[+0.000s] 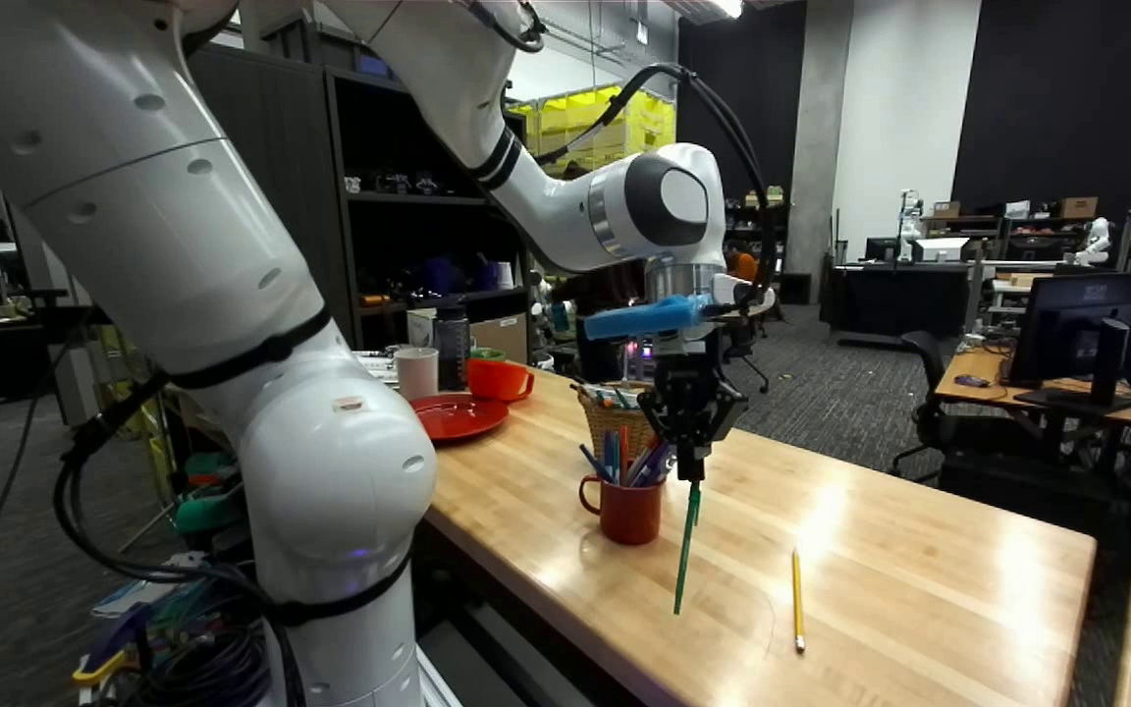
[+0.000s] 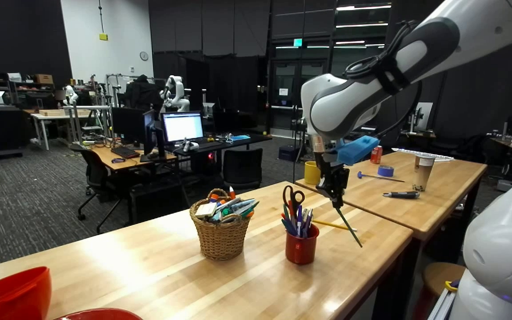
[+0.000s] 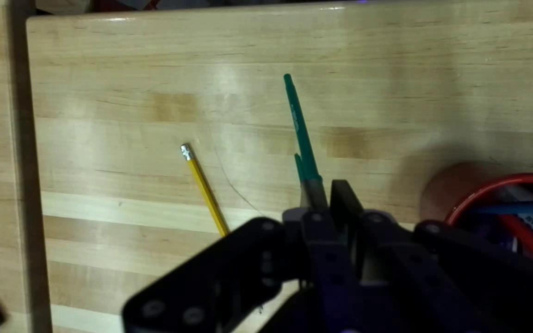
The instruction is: Remove the green pen from the red mug then put the yellow pencil in the mug.
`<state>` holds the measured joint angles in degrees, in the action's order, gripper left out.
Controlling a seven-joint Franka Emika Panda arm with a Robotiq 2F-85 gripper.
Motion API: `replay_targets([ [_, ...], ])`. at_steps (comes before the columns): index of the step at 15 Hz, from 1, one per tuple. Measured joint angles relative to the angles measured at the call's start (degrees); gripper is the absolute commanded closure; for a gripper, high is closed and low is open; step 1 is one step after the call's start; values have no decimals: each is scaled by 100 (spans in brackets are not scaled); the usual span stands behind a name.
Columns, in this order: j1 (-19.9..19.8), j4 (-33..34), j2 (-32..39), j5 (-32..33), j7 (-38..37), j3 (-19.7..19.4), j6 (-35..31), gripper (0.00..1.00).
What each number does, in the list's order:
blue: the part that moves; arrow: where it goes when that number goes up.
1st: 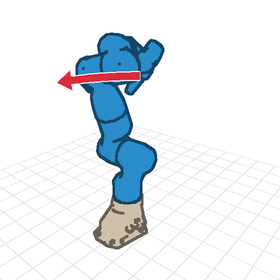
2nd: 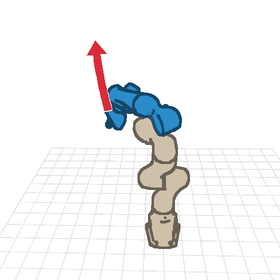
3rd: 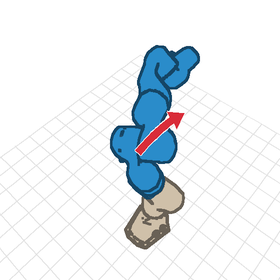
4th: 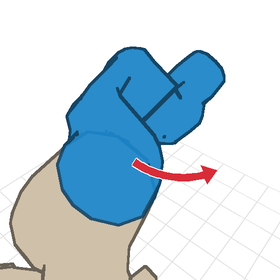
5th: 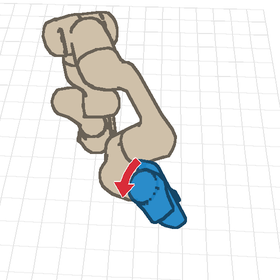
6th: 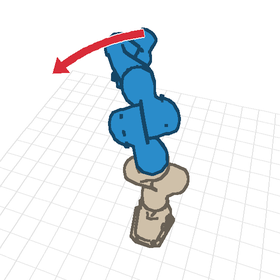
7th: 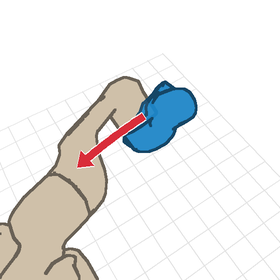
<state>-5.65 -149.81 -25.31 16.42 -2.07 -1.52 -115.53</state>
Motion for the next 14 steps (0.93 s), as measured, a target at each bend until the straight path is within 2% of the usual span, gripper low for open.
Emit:
replay_targets([
  [1,7,1,52,-15,1,-1,-3,98],
  [2,15,2,100,-35,5,-1,-15,65],
  [3,29,3,136,-67,11,-1,-37,65],
  [5,63,6,197,-127,12,-1,-115,54],
  [12,173,29,251,-263,28,1,-290,7],
  [14,187,57,248,-311,34,1,-292,0],
])
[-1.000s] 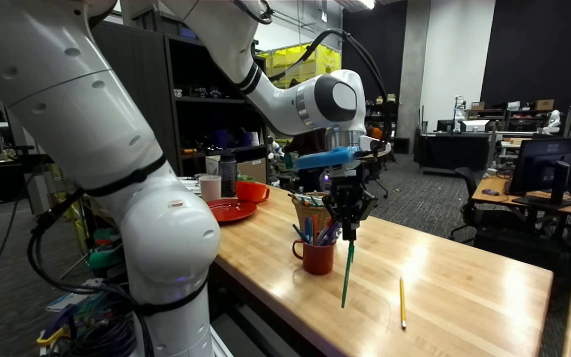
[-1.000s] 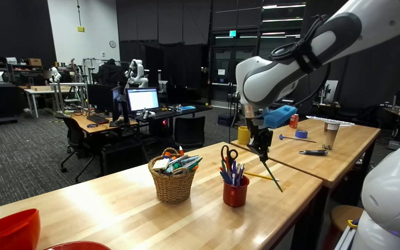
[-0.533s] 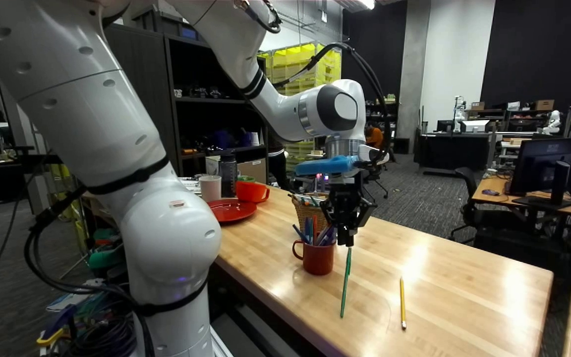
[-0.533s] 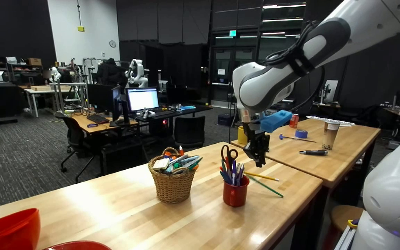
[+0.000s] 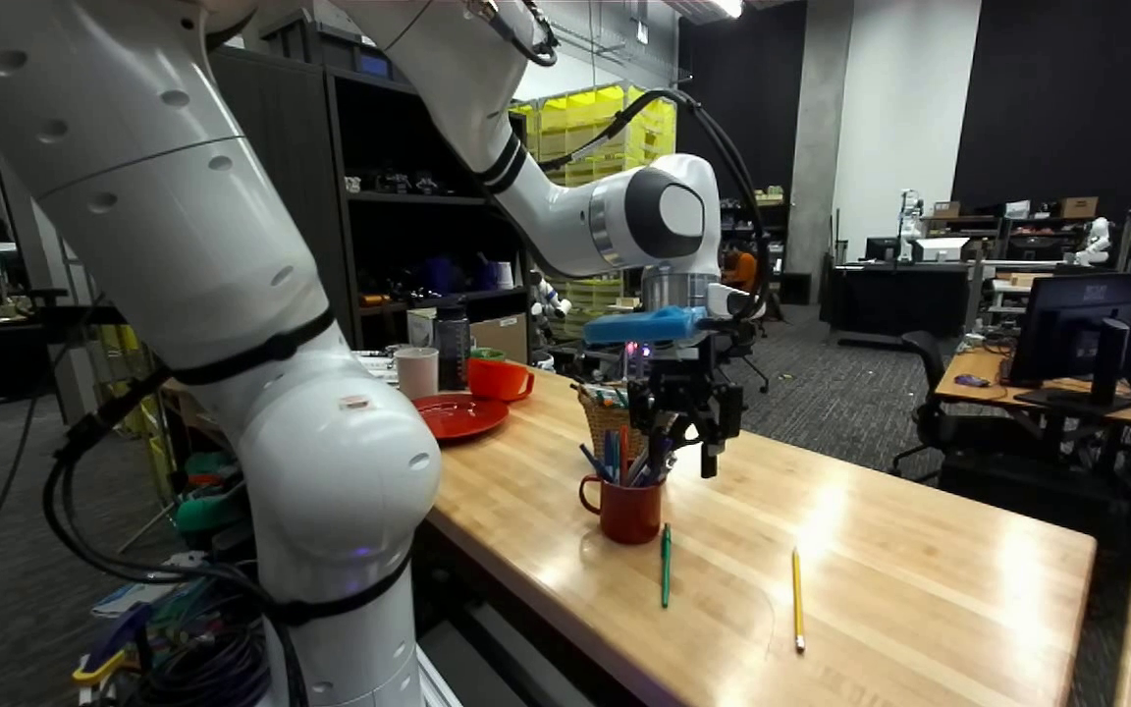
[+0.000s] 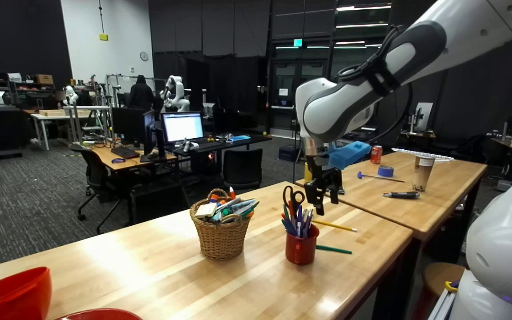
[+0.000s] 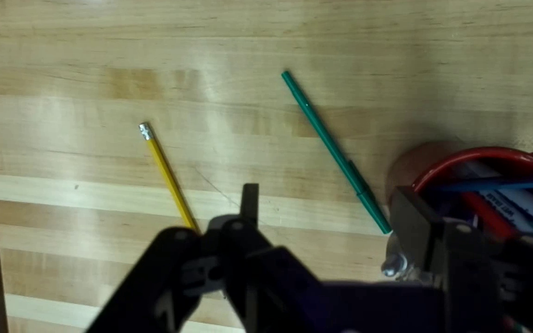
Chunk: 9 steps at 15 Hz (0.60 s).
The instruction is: Remove the green pen from the red mug then put the yellow pencil in the mug.
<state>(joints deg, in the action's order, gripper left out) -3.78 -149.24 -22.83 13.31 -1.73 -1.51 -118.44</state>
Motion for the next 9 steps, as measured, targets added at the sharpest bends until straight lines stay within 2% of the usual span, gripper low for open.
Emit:
replay_targets([
  [5,0,100,-72,-165,465,-92,0,0],
  [9,-6,108,-48,-166,483,-99,0,0],
])
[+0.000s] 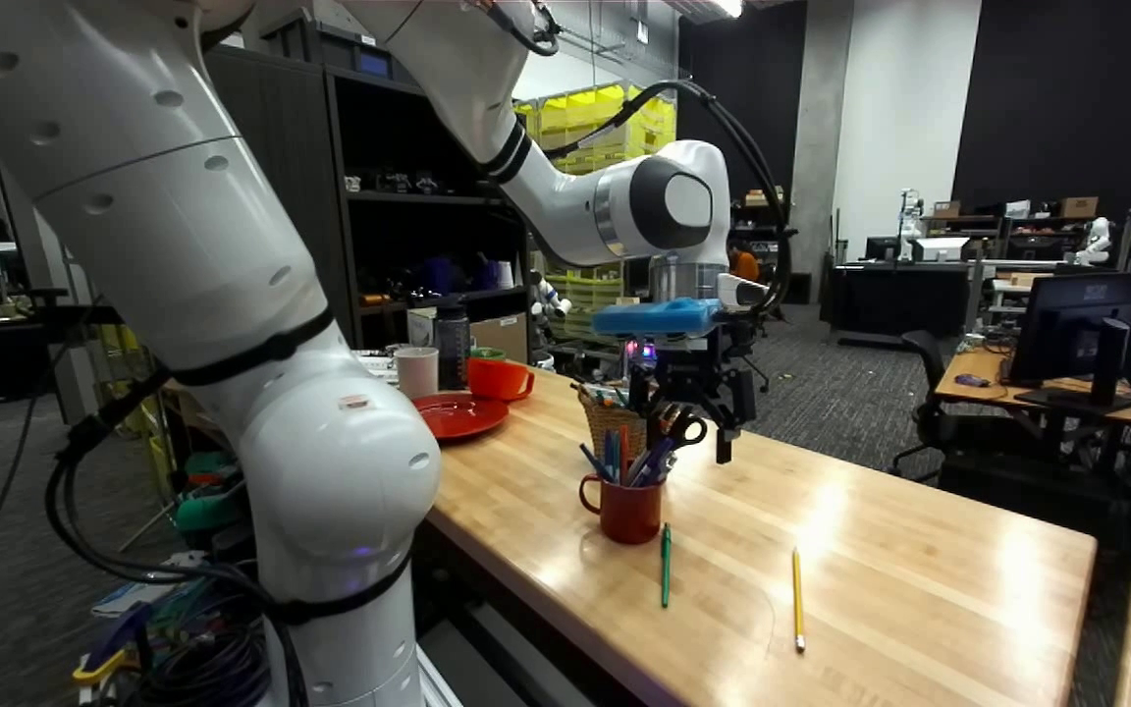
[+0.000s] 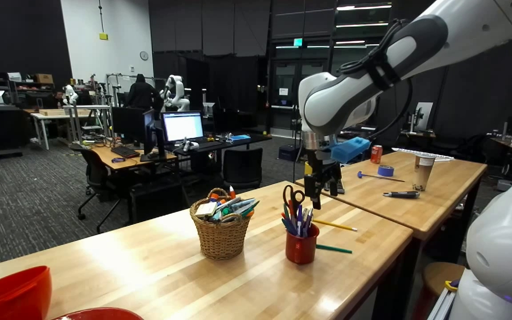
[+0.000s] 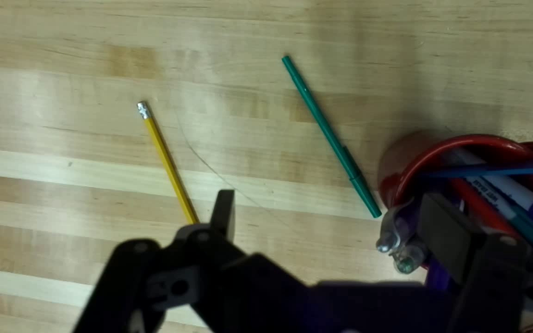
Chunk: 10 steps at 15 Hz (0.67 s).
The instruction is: Remove the green pen from the red mug then put the yellow pencil in the mug.
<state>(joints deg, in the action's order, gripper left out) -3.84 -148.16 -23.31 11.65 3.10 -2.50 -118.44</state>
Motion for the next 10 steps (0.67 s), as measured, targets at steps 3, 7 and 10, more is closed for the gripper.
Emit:
replay_targets([
  [3,0,0,14,0,-1,2,0,0],
  [7,1,92,84,48,231,-15,108,0],
  [10,-1,418,275,59,922,-145,435,0],
])
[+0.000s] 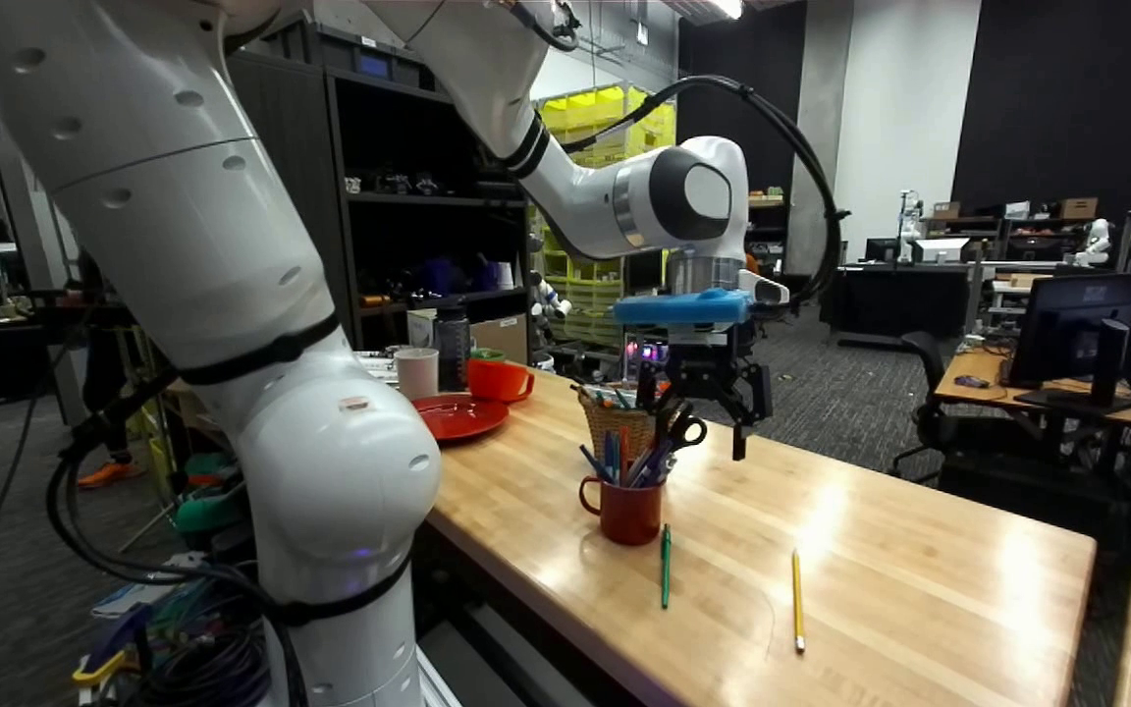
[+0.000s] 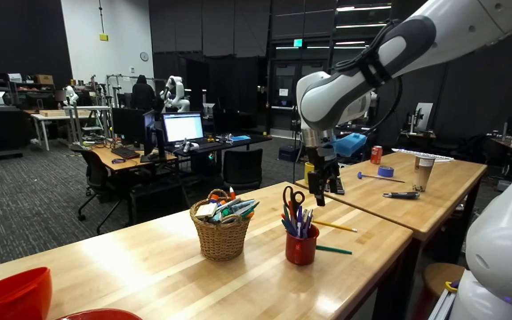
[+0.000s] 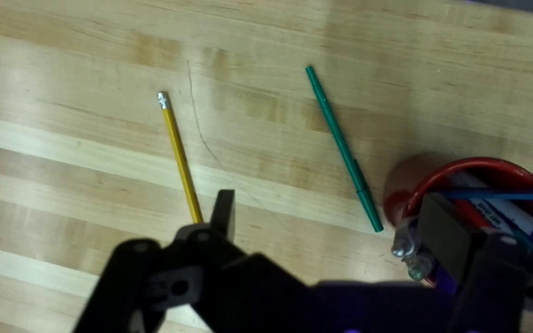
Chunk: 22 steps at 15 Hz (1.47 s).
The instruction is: Remove the green pen from the red mug then put the yellow pencil in the mug.
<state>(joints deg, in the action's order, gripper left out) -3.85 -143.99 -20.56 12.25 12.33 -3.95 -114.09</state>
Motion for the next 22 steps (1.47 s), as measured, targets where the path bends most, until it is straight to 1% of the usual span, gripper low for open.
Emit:
replay_targets([
  [5,1,656,523,-68,1168,-314,342,0],
  [8,0,995,939,-164,1558,-415,400,0],
  [12,-8,1273,1433,-421,1773,-431,307,0],
  [14,-45,1305,1583,-546,1831,-438,148,0],
  [16,-105,1295,1677,-579,1846,-465,-164,0],
  [22,-123,1294,1734,-579,1844,-441,-199,0],
])
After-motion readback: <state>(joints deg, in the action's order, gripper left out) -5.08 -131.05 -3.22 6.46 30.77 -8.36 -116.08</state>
